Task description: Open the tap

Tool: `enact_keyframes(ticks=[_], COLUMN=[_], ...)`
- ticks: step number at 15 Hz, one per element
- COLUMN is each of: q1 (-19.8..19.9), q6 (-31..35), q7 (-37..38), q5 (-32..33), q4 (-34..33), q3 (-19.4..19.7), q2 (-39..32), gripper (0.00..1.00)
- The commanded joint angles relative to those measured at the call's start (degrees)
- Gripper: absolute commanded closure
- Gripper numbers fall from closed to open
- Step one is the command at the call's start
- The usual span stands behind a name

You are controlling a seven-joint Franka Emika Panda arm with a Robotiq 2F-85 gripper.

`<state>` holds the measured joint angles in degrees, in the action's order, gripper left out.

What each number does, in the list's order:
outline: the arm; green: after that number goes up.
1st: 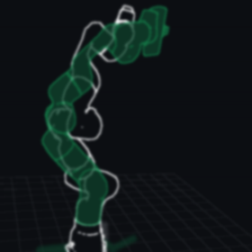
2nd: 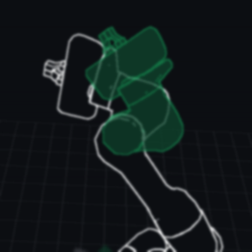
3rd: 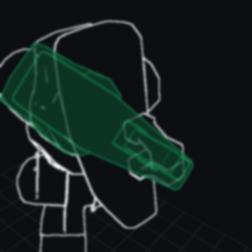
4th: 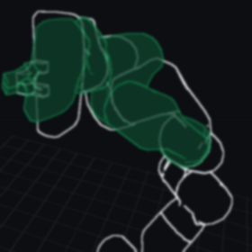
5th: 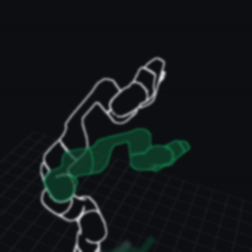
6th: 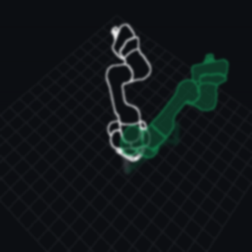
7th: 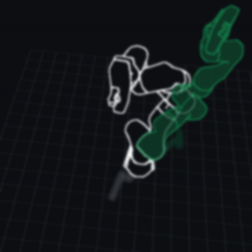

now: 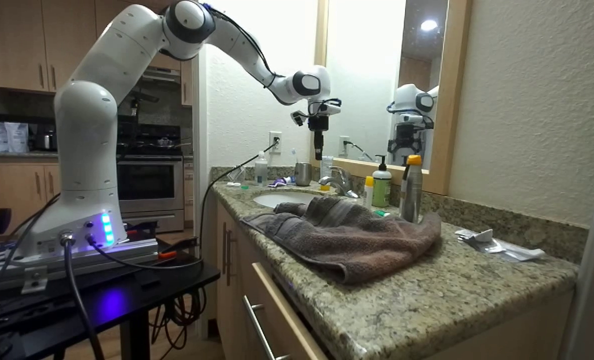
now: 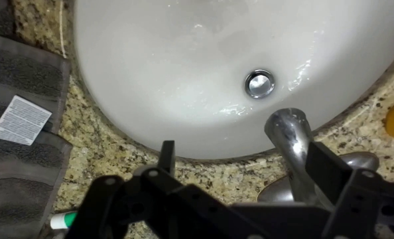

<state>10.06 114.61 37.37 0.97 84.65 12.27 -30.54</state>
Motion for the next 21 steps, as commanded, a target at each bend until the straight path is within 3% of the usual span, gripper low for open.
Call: enact_keyframes(ticks=[1, 2, 6, 8, 13, 17, 19, 20, 21], q1=[3.8, 0.9, 2.5, 0.2, -0.6, -1.7, -1.9, -1.3, -1.2], q6=[-6.2, -2.3, -4.4, -0.6, 7.4, 12.4, 13.3, 12.0, 12.2], q7=[-1.5, -0.4, -0.6, 2.5, 5.5, 10.1, 12.3, 10.5, 11.1], q5=[-10.7, -6.3, -9.7, -6.3, -8.3, -5.6, -3.8, -4.9, -4.3], q4=[-14.2, -6.3, -12.4, -11.4, -13.6, -14.6, -14.7, -13.9, -14.2], q3=[-2.6, -0.2, -1.2, 0.5, -1.2, 1.6, 3.2, 1.4, 2.0], q2=[-9.0, -4.4, -8.5, -9.7, -14.1, -15.6, -15.4, -15.0, -15.0], gripper=[0.0, 0.0, 0.0, 0.0, 0.0, 0.0, 0.0, 0.0, 0.0])
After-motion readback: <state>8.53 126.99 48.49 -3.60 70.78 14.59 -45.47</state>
